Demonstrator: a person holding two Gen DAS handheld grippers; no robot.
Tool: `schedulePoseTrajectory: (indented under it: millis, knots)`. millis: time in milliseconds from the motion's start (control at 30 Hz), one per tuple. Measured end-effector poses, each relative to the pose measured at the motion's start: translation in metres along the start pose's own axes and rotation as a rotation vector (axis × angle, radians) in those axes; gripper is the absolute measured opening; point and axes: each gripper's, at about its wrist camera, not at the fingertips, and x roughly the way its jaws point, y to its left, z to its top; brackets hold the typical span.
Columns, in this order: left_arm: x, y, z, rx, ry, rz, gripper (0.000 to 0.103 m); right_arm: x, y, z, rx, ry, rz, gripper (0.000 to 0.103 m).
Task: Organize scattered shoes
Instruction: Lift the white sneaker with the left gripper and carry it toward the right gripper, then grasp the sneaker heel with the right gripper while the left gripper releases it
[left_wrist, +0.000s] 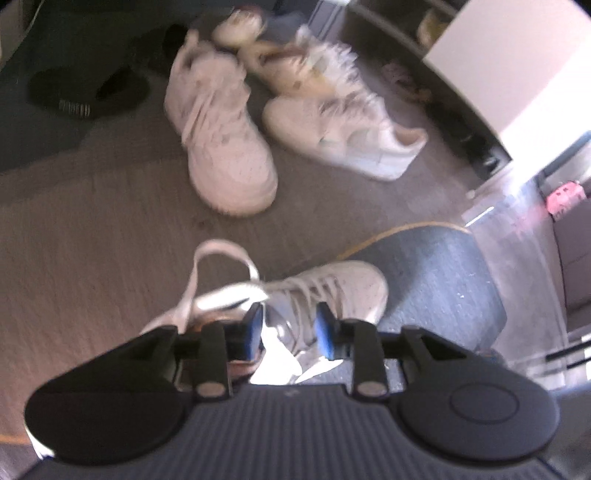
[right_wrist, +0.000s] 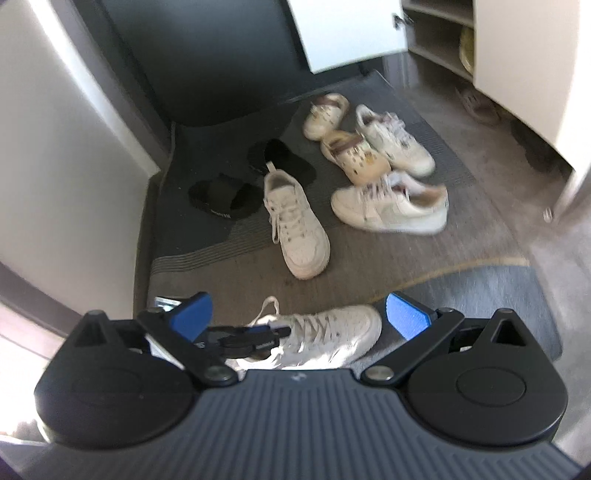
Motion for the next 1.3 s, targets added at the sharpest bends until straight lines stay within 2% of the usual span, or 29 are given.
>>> schedulePoseTrajectory:
  millis: [67,100,167,233,267,400,467,500,567,700,800,867,900,1000,1167,1233,1300]
  knots:
    - [-0.017,0.001,0.002,0.014,-0.045,0.022,0.073,0.01,0.006,-0.007,0.034,0.006,-0.019,0.103]
    - [-0.036,0.005,0.002,0.012,-0.108,0.041,0.073,0.017,0.008,-0.011,0.054,0.009,-0.042,0.103]
    - [-0.051,0.009,0.002,0.004,-0.145,0.069,0.074,0.035,0.012,-0.019,0.098,0.028,-0.077,0.103]
    - [-0.078,0.023,-0.001,-0.018,-0.22,0.131,0.077,0.065,0.014,-0.031,0.143,0.083,-0.086,0.103]
    - [-0.081,0.025,-0.001,-0.024,-0.229,0.139,0.078,0.08,0.015,-0.037,0.165,0.111,-0.09,0.103]
    - [-0.122,0.062,-0.011,-0.215,-0.346,0.299,0.079,0.139,0.018,-0.062,0.254,0.223,-0.108,0.103]
    - [-0.136,0.075,-0.016,-0.264,-0.372,0.345,0.079,0.169,0.02,-0.075,0.299,0.279,-0.117,0.096]
    - [-0.14,0.079,-0.019,-0.289,-0.375,0.361,0.079,0.181,0.021,-0.081,0.327,0.296,-0.12,0.094]
    - [-0.146,0.087,-0.023,-0.328,-0.372,0.356,0.079,0.195,0.02,-0.091,0.398,0.3,-0.119,0.081]
    - [-0.142,0.085,-0.03,-0.357,-0.357,0.353,0.08,0.224,0.018,-0.111,0.54,0.307,-0.117,0.076]
    - [-0.141,0.074,-0.031,-0.327,-0.356,0.439,0.08,0.246,0.017,-0.127,0.647,0.311,-0.115,0.075]
    - [-0.143,0.07,-0.03,-0.297,-0.377,0.488,0.08,0.26,0.016,-0.137,0.718,0.314,-0.114,0.07]
    - [-0.152,0.065,-0.028,-0.288,-0.428,0.532,0.08,0.268,0.016,-0.142,0.753,0.315,-0.113,0.07]
    - [-0.163,0.064,-0.029,-0.313,-0.473,0.556,0.08,0.288,0.015,-0.157,0.847,0.315,-0.116,0.064]
    - [-0.168,0.067,-0.025,-0.35,-0.505,0.586,0.08,0.306,0.012,-0.171,0.894,0.317,-0.143,0.048]
    - [-0.164,0.067,-0.021,-0.349,-0.493,0.587,0.08,0.313,0.015,-0.174,0.889,0.308,-0.158,0.042]
    - [-0.158,0.065,-0.02,-0.34,-0.487,0.58,0.08,0.318,0.02,-0.175,0.866,0.305,-0.18,0.042]
